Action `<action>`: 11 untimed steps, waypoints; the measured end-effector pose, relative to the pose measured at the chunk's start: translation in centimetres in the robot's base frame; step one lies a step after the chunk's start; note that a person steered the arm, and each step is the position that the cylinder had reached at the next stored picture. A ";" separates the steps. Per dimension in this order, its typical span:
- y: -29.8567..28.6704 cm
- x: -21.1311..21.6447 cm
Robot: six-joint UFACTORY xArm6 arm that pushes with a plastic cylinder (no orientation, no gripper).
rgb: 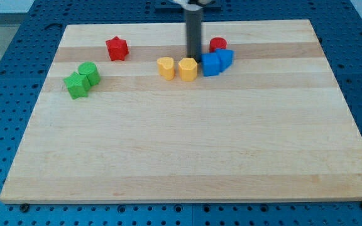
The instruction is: Push the red circle to the top right
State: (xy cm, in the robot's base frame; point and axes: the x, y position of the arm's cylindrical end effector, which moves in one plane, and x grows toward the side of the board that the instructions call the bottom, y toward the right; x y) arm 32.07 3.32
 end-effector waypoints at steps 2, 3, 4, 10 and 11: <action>11.3 -7.0; 12.1 -7.4; 7.6 -5.7; 13.8 -10.6; 5.8 -10.6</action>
